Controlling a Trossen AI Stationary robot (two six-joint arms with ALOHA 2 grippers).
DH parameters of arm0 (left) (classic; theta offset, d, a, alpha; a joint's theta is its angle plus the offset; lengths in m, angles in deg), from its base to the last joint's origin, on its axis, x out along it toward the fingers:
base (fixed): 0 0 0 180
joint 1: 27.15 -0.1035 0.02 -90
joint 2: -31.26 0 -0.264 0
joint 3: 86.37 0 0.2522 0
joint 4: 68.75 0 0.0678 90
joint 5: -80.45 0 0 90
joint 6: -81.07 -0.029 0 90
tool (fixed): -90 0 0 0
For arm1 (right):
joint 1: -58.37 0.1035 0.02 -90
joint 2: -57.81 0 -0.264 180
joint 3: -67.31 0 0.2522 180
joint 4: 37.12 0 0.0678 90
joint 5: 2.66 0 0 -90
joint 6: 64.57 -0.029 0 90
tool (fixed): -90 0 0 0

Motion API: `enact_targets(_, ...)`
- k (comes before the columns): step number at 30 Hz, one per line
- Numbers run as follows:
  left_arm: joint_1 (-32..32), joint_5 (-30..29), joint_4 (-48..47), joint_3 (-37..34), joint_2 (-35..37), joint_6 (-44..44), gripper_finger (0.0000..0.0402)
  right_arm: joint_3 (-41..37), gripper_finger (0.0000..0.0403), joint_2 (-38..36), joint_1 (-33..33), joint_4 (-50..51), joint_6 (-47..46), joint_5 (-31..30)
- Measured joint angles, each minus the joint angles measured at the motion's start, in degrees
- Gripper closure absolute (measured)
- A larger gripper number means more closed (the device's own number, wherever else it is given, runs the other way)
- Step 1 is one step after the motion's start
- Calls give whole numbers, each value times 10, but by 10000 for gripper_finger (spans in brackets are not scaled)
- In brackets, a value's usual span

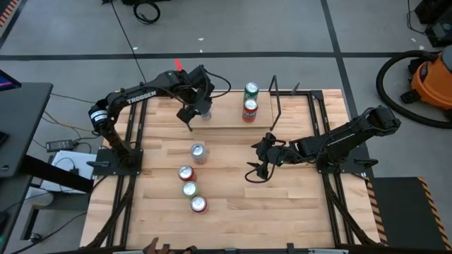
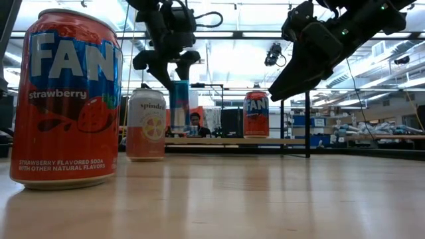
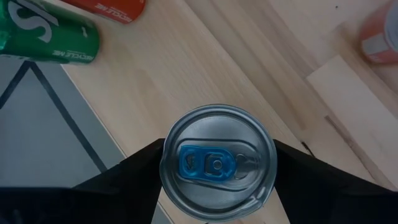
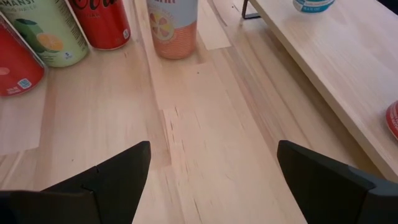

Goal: Place canned beverage on shelf
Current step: Put the blue soda can on the shelf

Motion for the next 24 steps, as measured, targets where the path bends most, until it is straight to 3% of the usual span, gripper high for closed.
enact_targets(24, -2, 38, -17, -1, -6, 144, 125, 0, 41, 0, 1, -12, 4, 0)
